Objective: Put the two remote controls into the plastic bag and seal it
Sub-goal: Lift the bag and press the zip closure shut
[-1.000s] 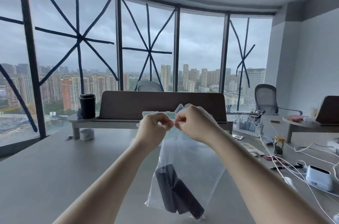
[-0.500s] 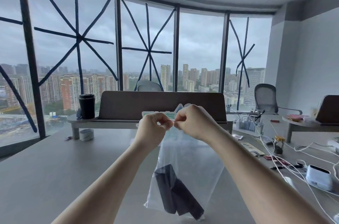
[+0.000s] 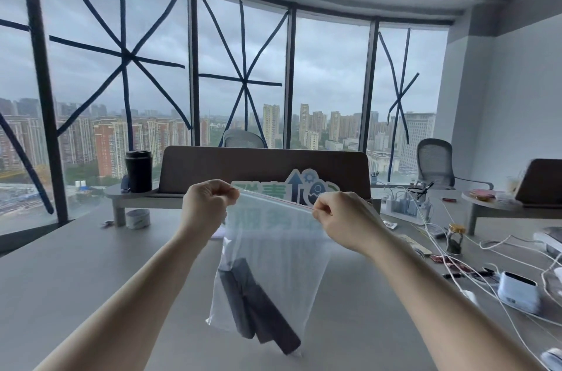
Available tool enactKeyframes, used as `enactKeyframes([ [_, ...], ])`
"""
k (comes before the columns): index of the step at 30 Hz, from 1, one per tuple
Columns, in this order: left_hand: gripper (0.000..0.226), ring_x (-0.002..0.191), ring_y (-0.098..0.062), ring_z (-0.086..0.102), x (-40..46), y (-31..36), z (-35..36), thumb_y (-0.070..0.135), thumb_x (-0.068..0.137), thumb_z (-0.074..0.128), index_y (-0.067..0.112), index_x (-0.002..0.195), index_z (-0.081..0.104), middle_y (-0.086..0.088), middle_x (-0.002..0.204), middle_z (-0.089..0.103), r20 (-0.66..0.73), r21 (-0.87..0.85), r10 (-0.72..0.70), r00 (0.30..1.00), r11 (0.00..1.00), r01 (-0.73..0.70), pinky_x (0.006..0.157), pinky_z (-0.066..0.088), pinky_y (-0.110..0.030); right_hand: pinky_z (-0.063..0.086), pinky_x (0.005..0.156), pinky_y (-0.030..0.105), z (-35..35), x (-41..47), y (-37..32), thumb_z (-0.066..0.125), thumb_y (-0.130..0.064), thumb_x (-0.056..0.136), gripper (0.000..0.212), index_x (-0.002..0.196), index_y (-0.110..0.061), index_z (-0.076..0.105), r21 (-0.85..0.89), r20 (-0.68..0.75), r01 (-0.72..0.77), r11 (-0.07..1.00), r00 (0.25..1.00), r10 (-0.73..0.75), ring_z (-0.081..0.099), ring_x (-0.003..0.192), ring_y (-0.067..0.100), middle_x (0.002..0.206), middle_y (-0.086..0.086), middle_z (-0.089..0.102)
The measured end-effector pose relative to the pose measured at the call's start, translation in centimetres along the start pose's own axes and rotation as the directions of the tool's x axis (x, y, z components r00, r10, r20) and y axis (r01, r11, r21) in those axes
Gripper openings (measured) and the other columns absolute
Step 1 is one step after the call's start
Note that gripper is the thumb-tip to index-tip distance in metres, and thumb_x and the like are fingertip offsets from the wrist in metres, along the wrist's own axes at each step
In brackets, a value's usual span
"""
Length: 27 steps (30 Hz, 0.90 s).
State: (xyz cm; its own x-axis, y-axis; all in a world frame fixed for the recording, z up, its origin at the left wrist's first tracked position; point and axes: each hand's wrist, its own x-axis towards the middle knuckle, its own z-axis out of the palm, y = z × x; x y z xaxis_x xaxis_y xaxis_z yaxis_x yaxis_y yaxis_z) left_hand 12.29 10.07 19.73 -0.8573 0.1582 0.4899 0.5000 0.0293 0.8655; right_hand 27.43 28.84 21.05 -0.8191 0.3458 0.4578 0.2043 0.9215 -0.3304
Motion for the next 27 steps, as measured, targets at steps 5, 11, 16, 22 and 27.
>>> enactKeyframes([
  [5, 0.014, 0.047, -0.013, 0.039, 1.0, -1.1, -2.0, 0.006, 0.077, 0.068, 0.013, 0.065, 0.071, 0.012, 0.036, 0.053, -0.042, -0.036, -0.029, 0.999, 0.999, 0.028, 0.052, 0.033, -0.026, 0.048, 0.076, 0.034, 0.1, 0.2, -0.4, 0.053, -0.028, 0.093, 0.019, 0.087, -0.02, 0.069, -0.029, -0.005, 0.031, 0.999, 1.0, -0.031, 0.065, 0.092, 0.027, 0.096, -0.001, 0.073],
  [11, 0.012, 0.044, -0.018, 0.035, 2.3, -2.2, -4.6, 0.006, 0.078, 0.067, 0.012, 0.069, 0.072, -0.009, 0.06, 0.057, -0.06, -0.069, -0.061, 0.996, 0.996, 0.057, 0.048, 0.03, -0.025, 0.049, 0.081, 0.035, 0.9, 1.2, -2.4, 0.053, -0.028, 0.094, 0.02, 0.087, -0.018, 0.068, -0.046, -0.037, 0.076, 0.996, 0.996, -0.078, 0.064, 0.098, 0.029, 0.102, 0.004, 0.072],
  [16, 0.015, 0.037, -0.013, 0.033, 3.8, -4.1, -7.3, -0.002, 0.081, 0.062, 0.008, 0.07, 0.067, -0.016, 0.068, 0.051, -0.084, -0.128, -0.107, 0.991, 0.987, 0.095, 0.038, 0.027, -0.017, 0.048, 0.075, 0.035, 3.4, 3.1, -5.3, 0.056, -0.029, 0.096, 0.023, 0.084, -0.012, 0.066, -0.06, -0.158, 0.122, 0.991, 0.979, -0.13, 0.066, 0.096, 0.035, 0.099, 0.011, 0.074],
  [22, 0.014, 0.039, -0.01, 0.061, 8.8, -9.2, -10.7, 0.002, 0.087, 0.057, 0.01, 0.08, 0.067, -0.009, 0.075, 0.063, -0.153, -0.106, -0.204, 0.967, 0.976, 0.189, 0.044, 0.053, -0.026, 0.045, 0.065, 0.035, 10.9, 10.8, -9.3, 0.056, -0.029, 0.097, 0.026, 0.081, -0.009, 0.063, 0.0, -0.135, 0.117, 0.993, 0.984, -0.116, 0.069, 0.088, 0.037, 0.09, 0.017, 0.074],
  [27, 0.025, 0.058, -0.019, 0.068, 16.0, -13.6, -14.4, -0.004, 0.088, 0.054, 0.013, 0.073, 0.065, -0.01, 0.08, 0.066, -0.224, -0.202, -0.255, 0.941, 0.956, 0.211, 0.047, 0.057, -0.022, 0.055, 0.066, 0.035, 17.0, 18.9, -13.5, 0.062, -0.031, 0.092, 0.028, 0.07, -0.014, 0.06, 0.193, -0.161, 0.117, 0.974, 0.983, -0.086, 0.069, 0.073, 0.029, 0.072, 0.005, 0.073],
])
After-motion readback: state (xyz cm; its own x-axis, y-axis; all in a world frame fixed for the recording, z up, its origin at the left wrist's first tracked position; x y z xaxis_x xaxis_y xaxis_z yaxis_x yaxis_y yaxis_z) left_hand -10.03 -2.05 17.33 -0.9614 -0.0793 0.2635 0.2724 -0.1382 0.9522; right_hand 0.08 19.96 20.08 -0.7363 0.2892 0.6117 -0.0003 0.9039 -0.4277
